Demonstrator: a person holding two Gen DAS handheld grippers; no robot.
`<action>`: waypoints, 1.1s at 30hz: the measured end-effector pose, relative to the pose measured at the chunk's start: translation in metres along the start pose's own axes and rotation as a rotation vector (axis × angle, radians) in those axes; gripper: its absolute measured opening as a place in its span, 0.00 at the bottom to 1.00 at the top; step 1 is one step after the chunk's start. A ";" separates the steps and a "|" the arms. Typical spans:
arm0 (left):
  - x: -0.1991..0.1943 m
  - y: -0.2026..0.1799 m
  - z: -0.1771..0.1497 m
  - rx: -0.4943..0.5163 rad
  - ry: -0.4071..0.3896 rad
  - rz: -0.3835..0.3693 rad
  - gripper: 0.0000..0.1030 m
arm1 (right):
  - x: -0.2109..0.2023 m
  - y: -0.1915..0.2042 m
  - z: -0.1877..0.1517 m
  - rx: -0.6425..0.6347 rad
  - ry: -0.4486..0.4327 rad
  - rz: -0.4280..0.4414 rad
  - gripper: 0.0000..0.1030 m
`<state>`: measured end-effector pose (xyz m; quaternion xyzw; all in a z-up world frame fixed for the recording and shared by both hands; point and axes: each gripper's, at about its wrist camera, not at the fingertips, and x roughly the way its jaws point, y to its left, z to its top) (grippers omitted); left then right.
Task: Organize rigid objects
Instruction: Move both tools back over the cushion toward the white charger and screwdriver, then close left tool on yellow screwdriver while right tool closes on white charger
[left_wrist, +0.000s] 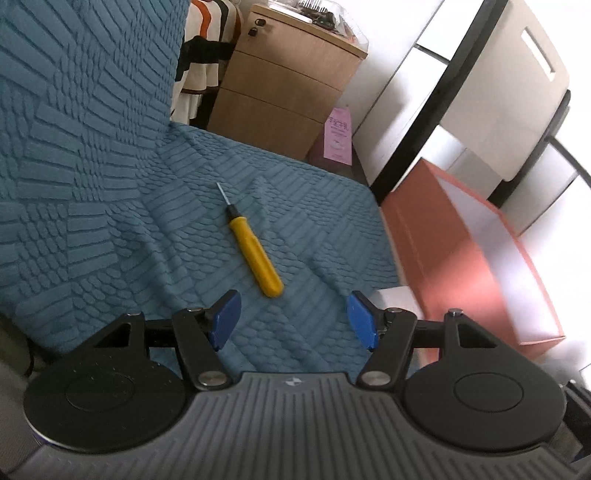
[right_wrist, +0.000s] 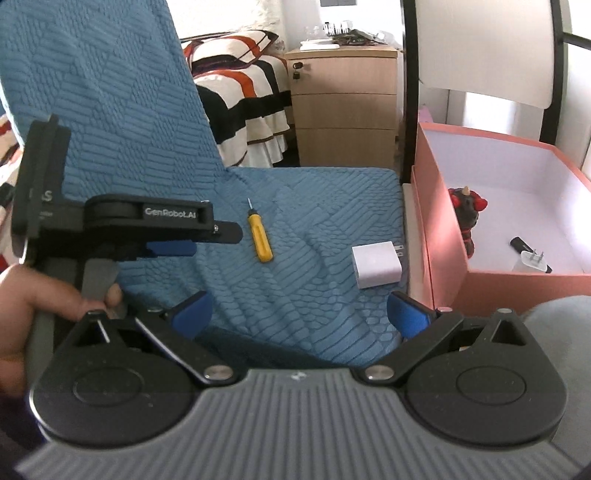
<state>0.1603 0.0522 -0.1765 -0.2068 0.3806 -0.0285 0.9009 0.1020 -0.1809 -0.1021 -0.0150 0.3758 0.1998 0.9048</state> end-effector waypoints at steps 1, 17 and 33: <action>0.006 0.003 -0.001 0.004 0.001 0.003 0.67 | 0.004 0.001 -0.001 -0.007 0.001 -0.003 0.91; 0.060 0.037 0.029 -0.085 0.032 -0.026 0.67 | 0.075 0.027 0.002 -0.202 -0.028 -0.059 0.67; 0.108 0.038 0.048 -0.085 0.074 -0.020 0.45 | 0.137 0.007 0.011 -0.233 0.023 -0.304 0.65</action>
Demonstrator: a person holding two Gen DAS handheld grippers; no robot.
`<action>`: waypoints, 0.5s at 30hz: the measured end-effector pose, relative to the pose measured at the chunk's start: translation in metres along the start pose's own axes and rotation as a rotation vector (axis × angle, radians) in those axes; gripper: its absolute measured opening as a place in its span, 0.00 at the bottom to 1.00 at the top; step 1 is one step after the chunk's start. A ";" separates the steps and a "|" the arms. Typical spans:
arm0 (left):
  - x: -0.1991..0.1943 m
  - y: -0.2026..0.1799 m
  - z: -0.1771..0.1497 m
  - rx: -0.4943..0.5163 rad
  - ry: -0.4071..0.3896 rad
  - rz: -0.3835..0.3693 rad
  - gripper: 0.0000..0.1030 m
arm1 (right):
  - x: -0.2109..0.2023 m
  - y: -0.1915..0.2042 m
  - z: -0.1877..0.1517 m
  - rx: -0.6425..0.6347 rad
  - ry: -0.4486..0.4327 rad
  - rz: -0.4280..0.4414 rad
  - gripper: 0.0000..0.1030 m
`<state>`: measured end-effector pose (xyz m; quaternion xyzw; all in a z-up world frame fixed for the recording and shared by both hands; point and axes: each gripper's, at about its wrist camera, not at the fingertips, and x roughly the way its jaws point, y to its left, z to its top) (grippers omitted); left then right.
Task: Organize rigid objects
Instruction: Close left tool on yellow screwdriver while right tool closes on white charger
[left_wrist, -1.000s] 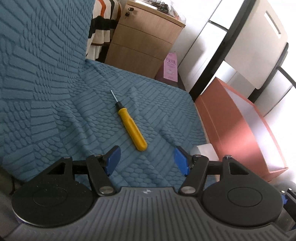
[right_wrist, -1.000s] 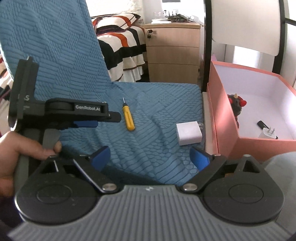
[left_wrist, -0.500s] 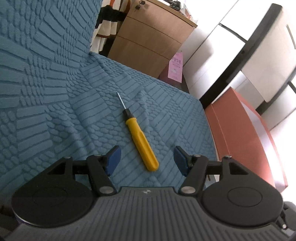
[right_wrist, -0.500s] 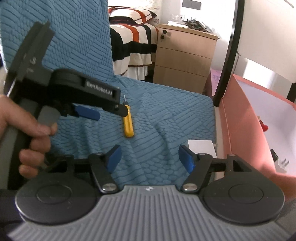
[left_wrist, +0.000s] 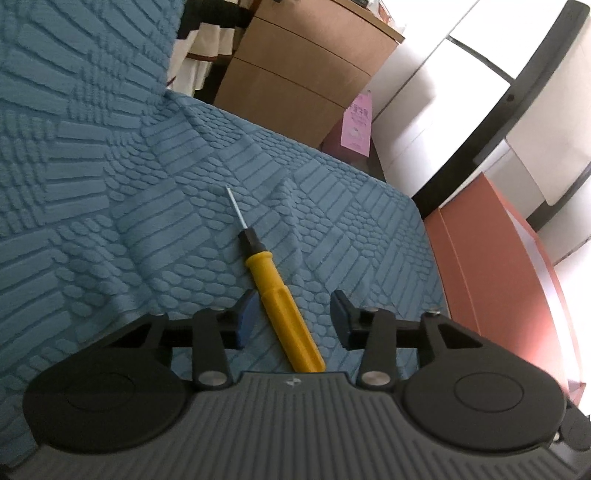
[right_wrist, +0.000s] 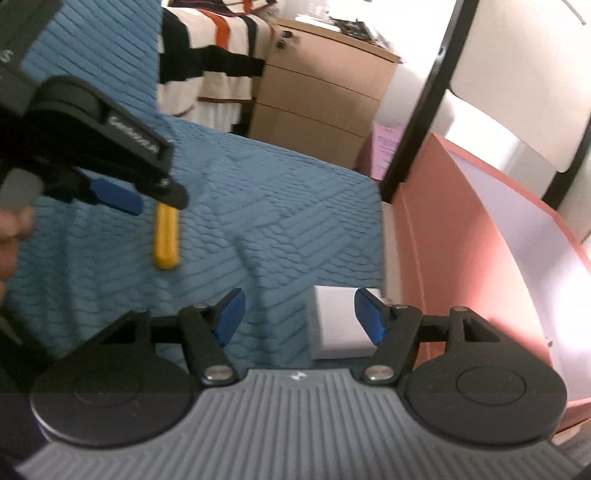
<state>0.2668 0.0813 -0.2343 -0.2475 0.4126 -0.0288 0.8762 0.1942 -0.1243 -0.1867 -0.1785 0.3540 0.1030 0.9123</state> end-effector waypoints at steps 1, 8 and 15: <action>0.002 -0.002 0.000 0.008 0.003 0.001 0.44 | 0.001 -0.002 0.001 0.012 0.001 -0.010 0.65; 0.010 -0.010 -0.003 0.058 0.009 0.027 0.38 | 0.018 -0.008 0.003 0.056 0.061 -0.058 0.65; 0.016 -0.010 -0.003 0.068 0.027 0.049 0.37 | 0.032 -0.008 0.000 0.047 0.116 -0.096 0.65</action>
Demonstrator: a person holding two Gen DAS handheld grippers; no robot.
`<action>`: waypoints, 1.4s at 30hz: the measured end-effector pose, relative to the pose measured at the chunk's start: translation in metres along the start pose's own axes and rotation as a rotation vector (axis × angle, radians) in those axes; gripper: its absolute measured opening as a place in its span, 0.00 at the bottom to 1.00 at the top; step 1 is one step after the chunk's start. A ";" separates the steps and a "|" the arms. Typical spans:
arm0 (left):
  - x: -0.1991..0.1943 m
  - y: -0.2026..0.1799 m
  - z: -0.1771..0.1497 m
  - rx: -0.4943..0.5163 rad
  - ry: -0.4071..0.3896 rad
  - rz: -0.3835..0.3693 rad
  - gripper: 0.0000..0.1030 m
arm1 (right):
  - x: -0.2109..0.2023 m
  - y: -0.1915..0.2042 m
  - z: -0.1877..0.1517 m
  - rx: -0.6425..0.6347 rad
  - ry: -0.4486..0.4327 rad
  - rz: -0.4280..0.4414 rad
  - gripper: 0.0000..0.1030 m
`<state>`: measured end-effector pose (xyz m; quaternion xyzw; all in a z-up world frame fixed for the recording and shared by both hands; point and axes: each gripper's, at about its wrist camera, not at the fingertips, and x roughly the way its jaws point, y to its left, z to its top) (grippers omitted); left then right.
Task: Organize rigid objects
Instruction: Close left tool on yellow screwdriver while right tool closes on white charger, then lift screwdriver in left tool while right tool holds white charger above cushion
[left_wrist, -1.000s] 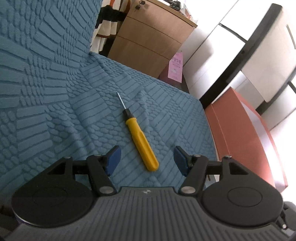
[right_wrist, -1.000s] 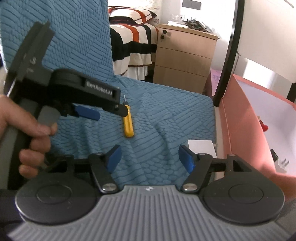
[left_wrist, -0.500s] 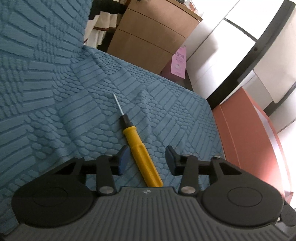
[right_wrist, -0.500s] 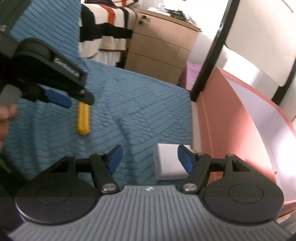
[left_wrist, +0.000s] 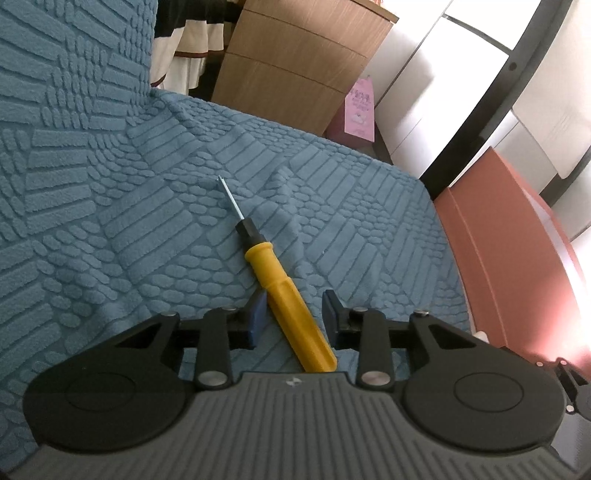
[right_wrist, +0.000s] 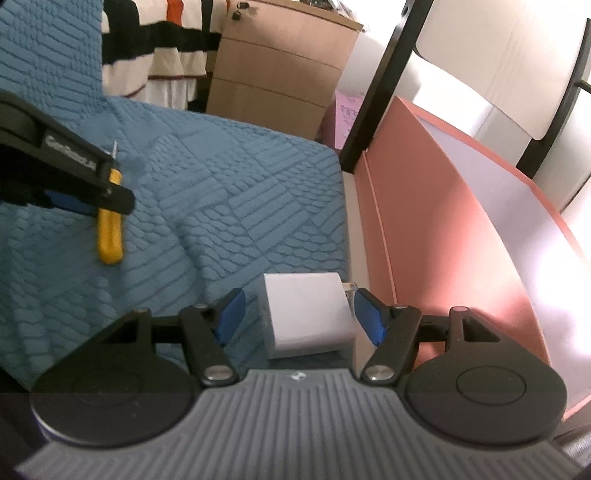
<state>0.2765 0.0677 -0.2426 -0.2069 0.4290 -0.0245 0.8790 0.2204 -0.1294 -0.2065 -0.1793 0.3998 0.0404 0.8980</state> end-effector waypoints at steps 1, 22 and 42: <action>0.000 0.000 0.000 0.000 0.001 0.002 0.34 | 0.002 -0.003 0.000 0.018 0.015 0.008 0.65; -0.038 0.012 -0.023 -0.065 0.024 -0.006 0.17 | -0.019 -0.010 0.002 0.094 -0.016 0.157 0.55; -0.044 0.012 -0.029 -0.092 0.070 -0.004 0.25 | -0.019 -0.004 -0.001 0.142 -0.026 0.279 0.55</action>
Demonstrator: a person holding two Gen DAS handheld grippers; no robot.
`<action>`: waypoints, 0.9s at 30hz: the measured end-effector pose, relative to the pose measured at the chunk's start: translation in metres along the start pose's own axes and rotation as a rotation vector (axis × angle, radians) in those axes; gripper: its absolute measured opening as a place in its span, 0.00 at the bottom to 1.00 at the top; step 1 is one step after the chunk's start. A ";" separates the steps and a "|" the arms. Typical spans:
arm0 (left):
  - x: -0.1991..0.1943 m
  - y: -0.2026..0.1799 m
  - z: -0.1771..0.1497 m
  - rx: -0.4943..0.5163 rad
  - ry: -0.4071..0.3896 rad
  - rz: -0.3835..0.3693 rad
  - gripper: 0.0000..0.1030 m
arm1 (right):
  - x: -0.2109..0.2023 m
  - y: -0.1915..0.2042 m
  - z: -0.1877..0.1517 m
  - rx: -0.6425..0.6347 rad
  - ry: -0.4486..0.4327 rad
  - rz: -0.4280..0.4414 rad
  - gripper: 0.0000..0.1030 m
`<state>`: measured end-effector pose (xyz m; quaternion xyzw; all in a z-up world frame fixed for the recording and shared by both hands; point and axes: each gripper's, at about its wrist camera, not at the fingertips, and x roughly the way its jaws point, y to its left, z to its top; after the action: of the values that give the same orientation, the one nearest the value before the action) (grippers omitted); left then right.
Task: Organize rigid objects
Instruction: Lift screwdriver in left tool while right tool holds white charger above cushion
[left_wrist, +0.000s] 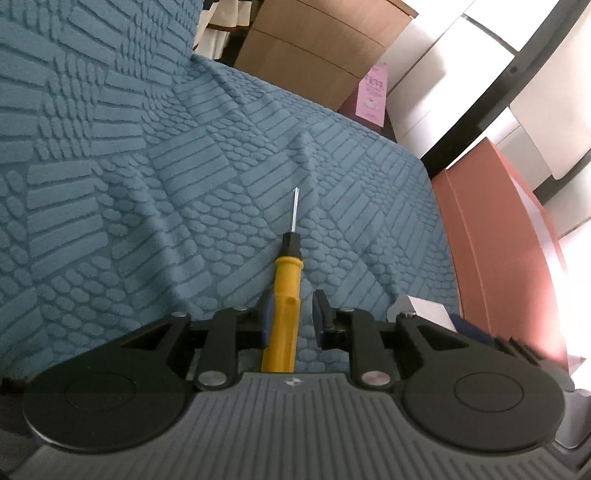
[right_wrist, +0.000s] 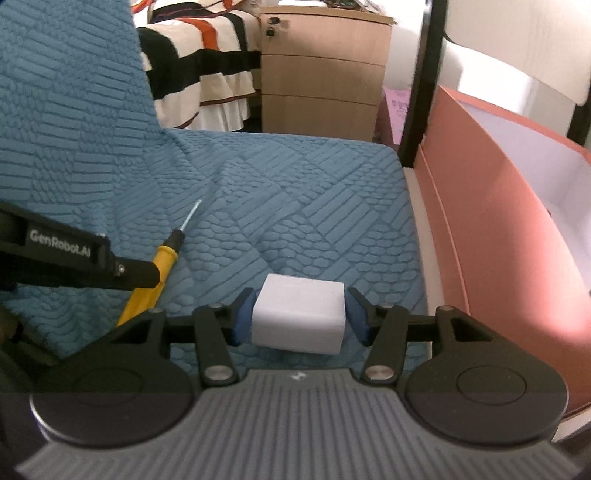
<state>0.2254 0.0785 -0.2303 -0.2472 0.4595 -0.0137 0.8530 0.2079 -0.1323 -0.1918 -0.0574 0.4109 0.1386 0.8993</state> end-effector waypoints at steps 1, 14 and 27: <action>0.002 0.000 0.001 0.002 0.003 0.008 0.26 | 0.002 -0.002 -0.001 0.015 0.003 0.006 0.56; 0.013 -0.009 0.005 0.076 -0.010 0.044 0.35 | 0.013 -0.005 -0.005 0.048 0.005 0.015 0.55; 0.021 -0.020 0.000 0.113 -0.034 0.090 0.34 | 0.005 -0.008 -0.008 0.107 0.010 -0.040 0.52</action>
<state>0.2416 0.0553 -0.2378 -0.1779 0.4540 0.0031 0.8731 0.2077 -0.1404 -0.2004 -0.0183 0.4211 0.0983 0.9015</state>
